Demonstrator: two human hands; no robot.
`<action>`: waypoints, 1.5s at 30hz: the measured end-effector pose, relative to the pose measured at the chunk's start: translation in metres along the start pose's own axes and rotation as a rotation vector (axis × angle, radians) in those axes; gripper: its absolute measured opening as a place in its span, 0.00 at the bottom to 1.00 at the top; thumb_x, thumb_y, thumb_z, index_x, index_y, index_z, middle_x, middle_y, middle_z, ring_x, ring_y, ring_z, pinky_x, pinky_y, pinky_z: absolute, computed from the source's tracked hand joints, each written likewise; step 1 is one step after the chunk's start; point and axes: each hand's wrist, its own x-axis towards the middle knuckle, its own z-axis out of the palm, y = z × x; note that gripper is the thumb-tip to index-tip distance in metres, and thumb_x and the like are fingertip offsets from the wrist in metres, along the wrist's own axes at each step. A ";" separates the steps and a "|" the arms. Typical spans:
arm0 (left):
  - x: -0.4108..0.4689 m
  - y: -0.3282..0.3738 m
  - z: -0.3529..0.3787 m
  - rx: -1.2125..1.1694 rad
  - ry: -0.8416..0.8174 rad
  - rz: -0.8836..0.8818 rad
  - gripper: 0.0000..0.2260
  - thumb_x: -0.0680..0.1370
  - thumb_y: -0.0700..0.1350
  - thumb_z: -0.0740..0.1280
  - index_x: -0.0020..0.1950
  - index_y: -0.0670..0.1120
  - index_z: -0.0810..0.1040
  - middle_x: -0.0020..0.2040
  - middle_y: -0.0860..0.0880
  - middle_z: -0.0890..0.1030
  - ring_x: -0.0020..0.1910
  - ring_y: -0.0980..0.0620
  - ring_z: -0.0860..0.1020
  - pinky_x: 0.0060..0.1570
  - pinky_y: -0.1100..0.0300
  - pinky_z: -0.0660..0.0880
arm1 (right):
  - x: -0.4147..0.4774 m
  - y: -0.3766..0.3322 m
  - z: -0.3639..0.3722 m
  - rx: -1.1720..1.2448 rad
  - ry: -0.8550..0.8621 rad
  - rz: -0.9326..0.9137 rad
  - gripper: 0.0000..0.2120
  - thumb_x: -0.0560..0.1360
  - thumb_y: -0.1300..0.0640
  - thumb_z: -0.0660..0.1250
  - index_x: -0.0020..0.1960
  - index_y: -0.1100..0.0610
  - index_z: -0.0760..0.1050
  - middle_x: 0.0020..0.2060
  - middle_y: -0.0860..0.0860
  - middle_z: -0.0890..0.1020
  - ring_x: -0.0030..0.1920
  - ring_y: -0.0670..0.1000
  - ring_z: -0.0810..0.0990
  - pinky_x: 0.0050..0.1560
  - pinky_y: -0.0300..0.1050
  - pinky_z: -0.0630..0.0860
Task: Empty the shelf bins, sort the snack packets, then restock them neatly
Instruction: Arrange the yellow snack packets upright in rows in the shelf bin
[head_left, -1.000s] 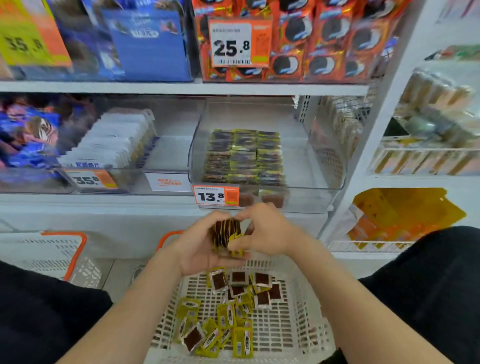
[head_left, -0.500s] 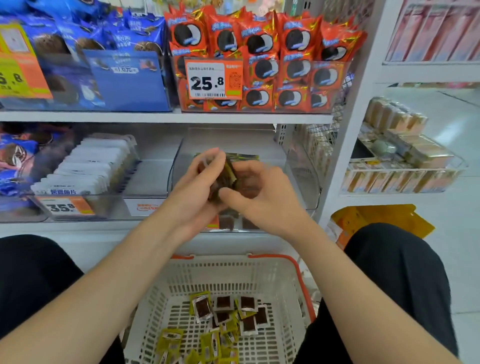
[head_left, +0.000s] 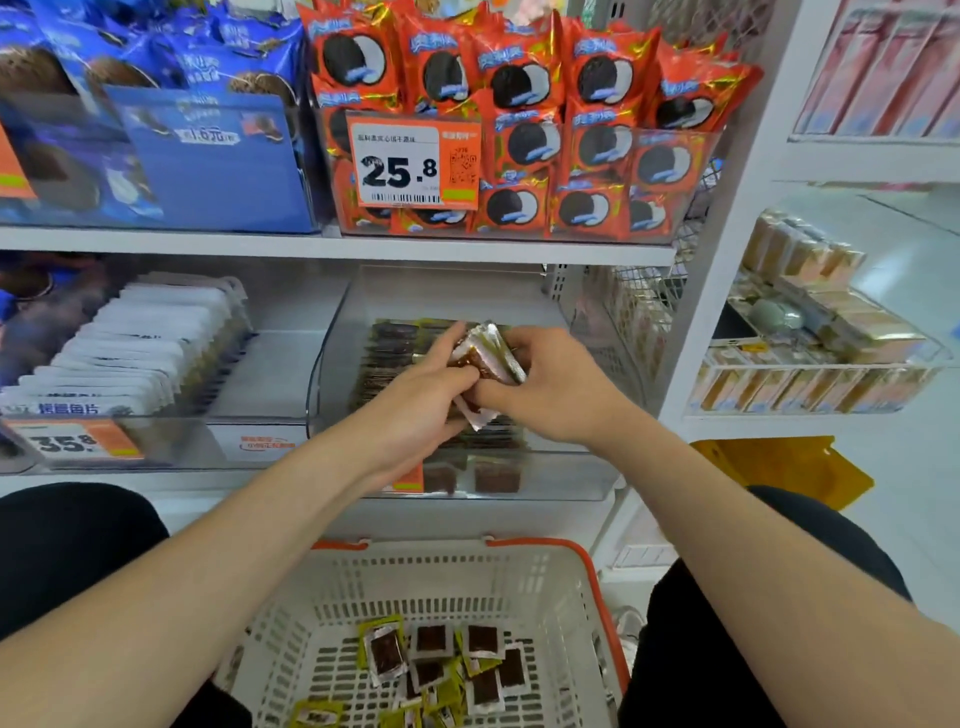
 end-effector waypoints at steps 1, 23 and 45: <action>0.004 0.003 -0.003 0.099 -0.038 -0.002 0.26 0.88 0.47 0.58 0.83 0.64 0.56 0.80 0.53 0.68 0.73 0.53 0.74 0.73 0.50 0.72 | 0.006 0.005 -0.007 -0.016 -0.008 0.012 0.11 0.70 0.52 0.75 0.46 0.59 0.82 0.37 0.57 0.84 0.34 0.52 0.79 0.38 0.52 0.77; 0.129 -0.024 -0.028 1.541 -0.213 -0.165 0.38 0.81 0.74 0.46 0.82 0.61 0.29 0.81 0.54 0.26 0.81 0.43 0.28 0.79 0.37 0.33 | 0.144 0.119 0.006 -0.616 -0.268 0.343 0.40 0.78 0.65 0.69 0.82 0.62 0.47 0.65 0.65 0.74 0.65 0.64 0.75 0.55 0.50 0.74; 0.111 -0.022 -0.028 1.555 -0.101 0.208 0.24 0.85 0.59 0.58 0.78 0.50 0.68 0.75 0.42 0.71 0.73 0.39 0.70 0.70 0.41 0.72 | 0.119 0.109 0.015 -0.863 0.018 0.233 0.09 0.76 0.71 0.66 0.53 0.62 0.73 0.56 0.65 0.77 0.59 0.67 0.78 0.55 0.57 0.77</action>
